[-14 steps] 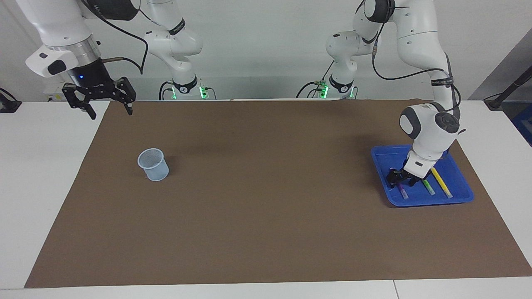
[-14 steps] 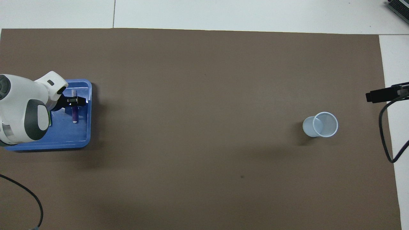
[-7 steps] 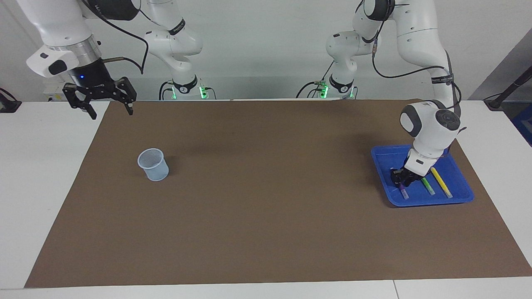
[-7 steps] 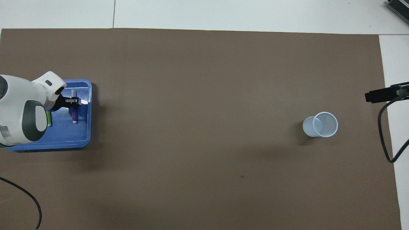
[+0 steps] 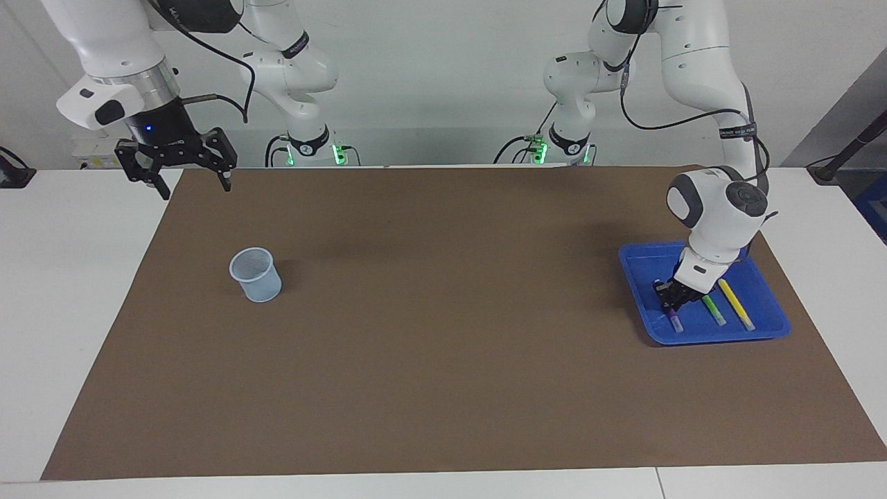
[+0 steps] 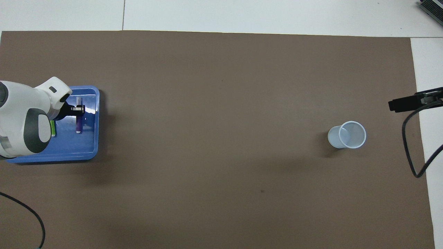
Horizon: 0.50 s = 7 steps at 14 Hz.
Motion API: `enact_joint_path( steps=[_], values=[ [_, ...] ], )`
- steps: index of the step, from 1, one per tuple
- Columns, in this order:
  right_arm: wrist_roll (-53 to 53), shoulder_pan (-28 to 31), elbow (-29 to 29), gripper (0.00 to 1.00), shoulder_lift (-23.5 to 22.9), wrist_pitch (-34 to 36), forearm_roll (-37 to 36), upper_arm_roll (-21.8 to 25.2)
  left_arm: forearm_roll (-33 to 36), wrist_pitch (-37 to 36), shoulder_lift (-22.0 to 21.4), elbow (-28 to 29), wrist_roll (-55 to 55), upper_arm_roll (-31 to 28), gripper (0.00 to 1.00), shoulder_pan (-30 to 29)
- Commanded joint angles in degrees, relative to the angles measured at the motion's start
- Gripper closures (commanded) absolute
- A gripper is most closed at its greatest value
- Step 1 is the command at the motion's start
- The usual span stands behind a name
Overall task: Transfer and insert pens with both arms
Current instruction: 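Grasp and lift the purple pen with the left gripper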
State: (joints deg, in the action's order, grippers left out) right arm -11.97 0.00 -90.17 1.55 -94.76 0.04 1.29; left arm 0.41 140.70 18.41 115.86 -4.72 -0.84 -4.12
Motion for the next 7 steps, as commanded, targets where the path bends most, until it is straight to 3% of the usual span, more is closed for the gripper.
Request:
enact_joint_path(
  steps=[1, 7],
  values=[
    [-1.2, 0.4, -1.9, 0.00, 1.4, -0.7, 1.5, -0.6, 0.6, 0.2, -0.2, 0.6, 0.1, 0.0, 1.00, -0.2],
    [1.1, 0.4, -2.6, 0.00, 1.4, -1.3, 2.4, -2.4, 0.1, -14.7, -2.0, -8.5, 2.8, 0.0, 1.00, -0.2]
  ],
)
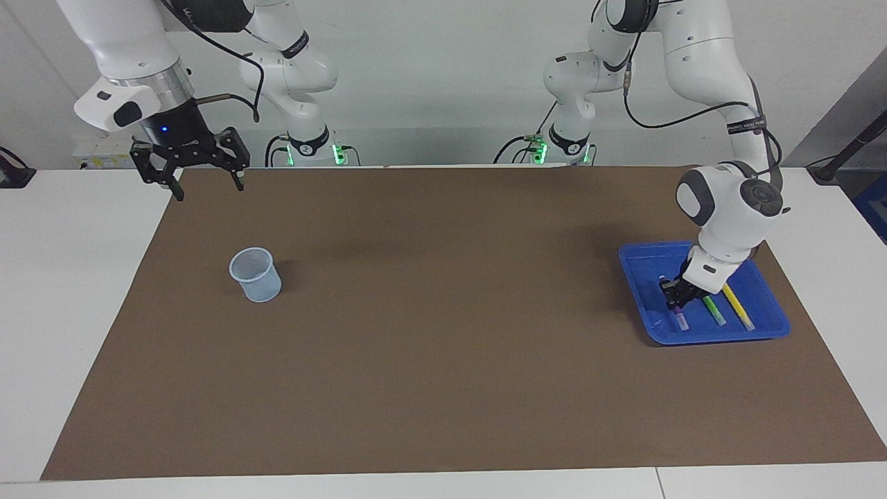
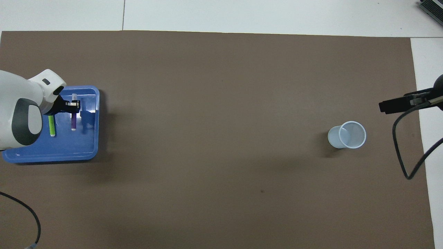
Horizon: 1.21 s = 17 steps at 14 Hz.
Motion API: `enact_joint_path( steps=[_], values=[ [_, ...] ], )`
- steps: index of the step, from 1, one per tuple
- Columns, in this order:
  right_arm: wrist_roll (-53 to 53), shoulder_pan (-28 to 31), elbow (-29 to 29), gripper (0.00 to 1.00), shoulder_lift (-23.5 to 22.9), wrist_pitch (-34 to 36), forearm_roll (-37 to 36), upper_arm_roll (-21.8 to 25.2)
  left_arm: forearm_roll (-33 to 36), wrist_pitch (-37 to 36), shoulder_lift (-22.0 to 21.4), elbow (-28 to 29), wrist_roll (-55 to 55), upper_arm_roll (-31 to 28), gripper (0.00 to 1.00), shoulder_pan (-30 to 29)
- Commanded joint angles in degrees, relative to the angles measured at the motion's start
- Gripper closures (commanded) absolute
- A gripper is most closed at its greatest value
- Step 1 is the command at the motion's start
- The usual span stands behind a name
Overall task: Transfer and insert pens with both arms
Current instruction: 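Grasp and lift the purple pen with the left gripper, then carry the pen toward the right gripper while the right gripper approaches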
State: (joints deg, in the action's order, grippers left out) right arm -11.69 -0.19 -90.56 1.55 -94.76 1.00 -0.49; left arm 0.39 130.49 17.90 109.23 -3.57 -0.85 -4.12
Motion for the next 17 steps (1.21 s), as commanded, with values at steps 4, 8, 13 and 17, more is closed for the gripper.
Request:
enact_joint_path(
  steps=[4, 8, 13, 17],
  values=[
    [1.0, -0.2, -3.4, 0.00, 1.3, -2.5, 5.3, -0.7, -0.2, -10.7, -6.4, -2.6, 11.6, 0.5, 1.00, 0.8],
    [3.7, -1.9, -3.7, 0.00, 1.3, -2.8, 5.8, -0.7, -6.9, -18.2, -11.3, -2.7, 22.8, 0.9, 1.00, 0.9],
    [8.7, -4.6, -5.8, 0.00, 1.2, -7.1, 13.1, -0.7, -10.5, -22.0, -14.3, -2.4, 44.7, 1.7, 1.00, 8.8],
    [14.6, -7.5, -7.9, 0.00, 1.1, -11.0, 18.5, -0.7, -13.6, -21.3, -14.7, -2.5, 60.3, 1.9, 1.00, 17.6]
  ],
)
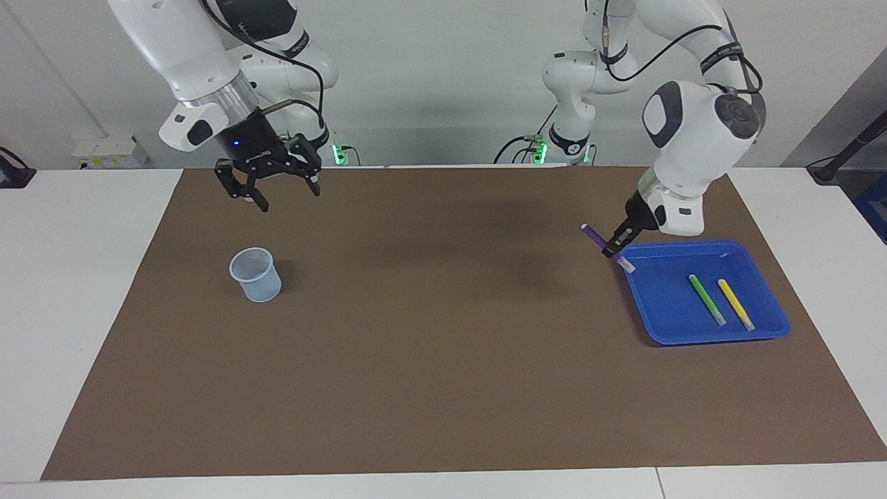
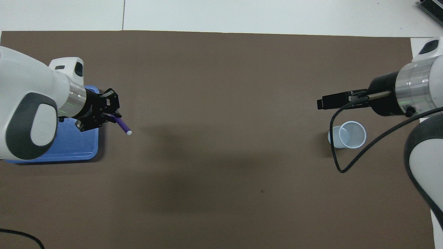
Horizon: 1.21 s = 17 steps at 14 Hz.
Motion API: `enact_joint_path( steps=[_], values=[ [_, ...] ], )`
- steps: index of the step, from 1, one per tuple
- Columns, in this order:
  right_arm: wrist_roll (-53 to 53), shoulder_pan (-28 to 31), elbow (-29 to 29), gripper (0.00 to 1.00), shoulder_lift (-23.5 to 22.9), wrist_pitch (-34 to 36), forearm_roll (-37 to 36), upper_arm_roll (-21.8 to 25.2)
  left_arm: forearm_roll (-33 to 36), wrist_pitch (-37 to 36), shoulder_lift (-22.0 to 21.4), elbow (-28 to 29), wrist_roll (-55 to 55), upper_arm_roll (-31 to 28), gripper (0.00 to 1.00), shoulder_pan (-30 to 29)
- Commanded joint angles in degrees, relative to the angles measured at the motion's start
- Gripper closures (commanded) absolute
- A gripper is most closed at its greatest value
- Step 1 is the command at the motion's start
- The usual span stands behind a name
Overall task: Transfer and insert pens with both arms
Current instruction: 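Carry the pen toward the right gripper while the right gripper approaches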
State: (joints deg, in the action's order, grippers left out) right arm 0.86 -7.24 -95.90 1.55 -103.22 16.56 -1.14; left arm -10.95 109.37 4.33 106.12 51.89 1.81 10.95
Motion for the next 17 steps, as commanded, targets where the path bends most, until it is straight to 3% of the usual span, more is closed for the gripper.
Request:
enact_joint_path(
  steps=[1, 7, 12, 17],
  values=[
    [2.5, -0.8, -3.4, 0.00, 1.1, -3.6, 4.5, -0.1, -4.8, 0.0, -1.5, 0.6, 7.7, -0.6, 1.00, 4.1],
    [5.6, -5.4, -6.7, 0.00, -0.4, -11.8, 12.2, -0.1, -12.9, 13.4, -1.1, 1.2, 26.6, -0.3, 1.00, 14.8],
    [7.1, -8.9, -6.8, 0.02, -3.1, -15.3, 14.3, -0.1, -14.6, 26.1, -0.1, 1.2, 41.1, -0.3, 1.00, 22.5],
    [9.9, -11.9, -6.8, 0.04, -4.2, -18.0, 15.6, -0.1, -14.6, 33.2, 0.5, 2.0, 50.0, -0.3, 1.00, 26.1]
  ],
)
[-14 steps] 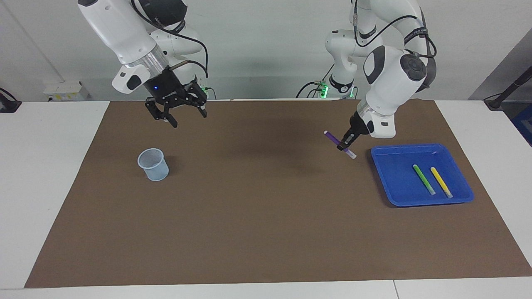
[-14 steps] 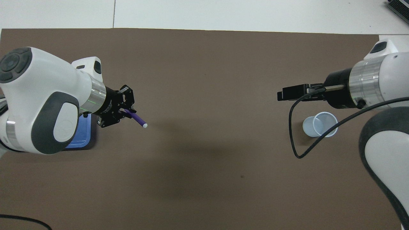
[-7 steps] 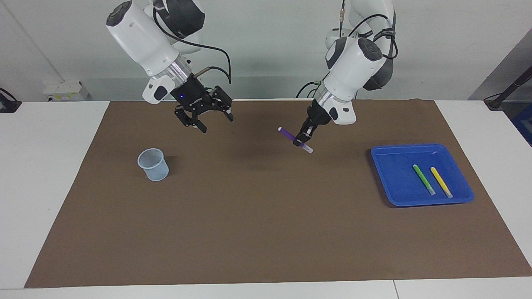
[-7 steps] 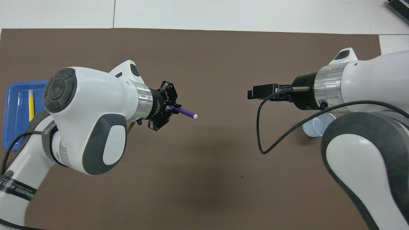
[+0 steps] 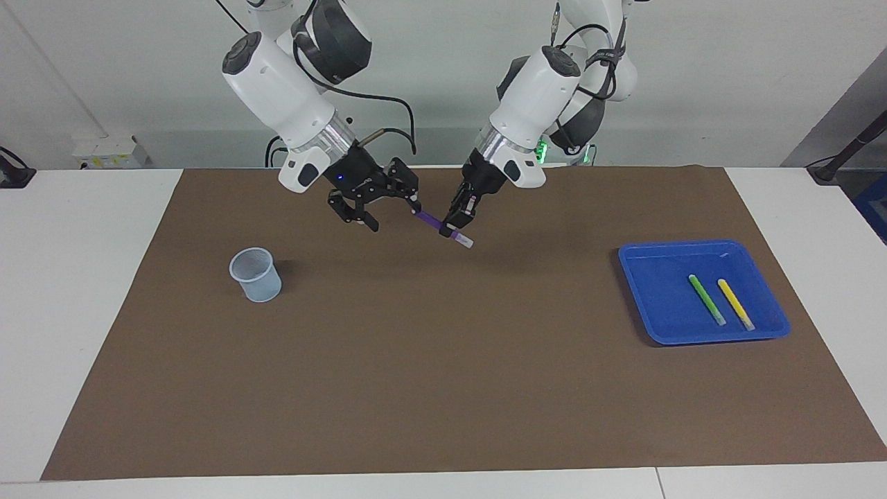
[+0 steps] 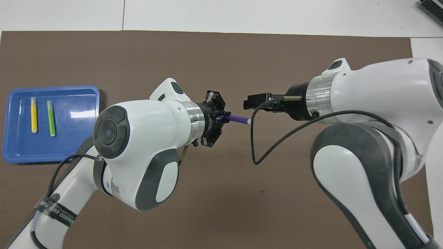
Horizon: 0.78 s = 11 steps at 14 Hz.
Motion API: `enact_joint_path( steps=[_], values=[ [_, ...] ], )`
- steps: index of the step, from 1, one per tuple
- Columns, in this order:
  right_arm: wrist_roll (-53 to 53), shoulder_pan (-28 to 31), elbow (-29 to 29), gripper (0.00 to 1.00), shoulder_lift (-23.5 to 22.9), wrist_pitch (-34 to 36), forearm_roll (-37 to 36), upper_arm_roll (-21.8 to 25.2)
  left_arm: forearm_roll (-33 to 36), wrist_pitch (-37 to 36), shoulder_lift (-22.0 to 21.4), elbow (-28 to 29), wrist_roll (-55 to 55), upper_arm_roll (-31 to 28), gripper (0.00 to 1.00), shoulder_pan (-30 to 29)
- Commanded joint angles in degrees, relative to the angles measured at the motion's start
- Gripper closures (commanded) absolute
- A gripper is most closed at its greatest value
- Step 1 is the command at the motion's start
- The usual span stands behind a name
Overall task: Transfer and insert pens with both arms
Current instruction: 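Carry the pen toward the right gripper while the right gripper approaches, then close the right gripper on the pen and open the left gripper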
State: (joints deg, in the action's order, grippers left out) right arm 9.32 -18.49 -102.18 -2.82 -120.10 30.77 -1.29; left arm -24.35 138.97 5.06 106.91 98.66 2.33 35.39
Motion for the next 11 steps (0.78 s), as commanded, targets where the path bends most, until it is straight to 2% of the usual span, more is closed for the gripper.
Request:
enact_joint_path(
  steps=[1, 4, 6, 8, 9, 11],
  values=[
    [1.4, -0.7, -0.5, 0.06, 0.2, -1.1, 1.4, 0.0, -1.2, 4.8, -0.2, 1.4, 4.5, -0.8, 1.00, 1.8],
    [1.4, -1.7, -0.5, 0.07, 0.3, -0.4, 1.4, 0.1, -1.2, 5.7, -0.1, 1.3, 5.1, -0.9, 1.00, 1.7],
    [1.4, -1.6, -0.5, 0.14, 0.3, -0.2, 1.4, 0.1, -1.2, 5.6, -0.1, 1.4, 5.0, -0.9, 1.00, 1.7],
    [1.4, -1.7, -0.5, 0.27, 0.3, -0.5, 1.4, 0.1, -1.2, 5.6, -0.1, 1.4, 4.8, -0.8, 1.00, 1.7],
    [1.4, -1.6, -0.6, 0.38, 0.3, -0.3, 1.4, 0.1, -1.2, 5.6, -0.1, 1.3, 4.7, -0.8, 1.00, 1.7],
    [1.3, -1.6, -0.5, 0.47, 0.3, -0.4, 1.4, 0.1, -1.2, 5.6, -0.1, 1.2, 4.7, -0.8, 1.00, 1.7]
  ],
)
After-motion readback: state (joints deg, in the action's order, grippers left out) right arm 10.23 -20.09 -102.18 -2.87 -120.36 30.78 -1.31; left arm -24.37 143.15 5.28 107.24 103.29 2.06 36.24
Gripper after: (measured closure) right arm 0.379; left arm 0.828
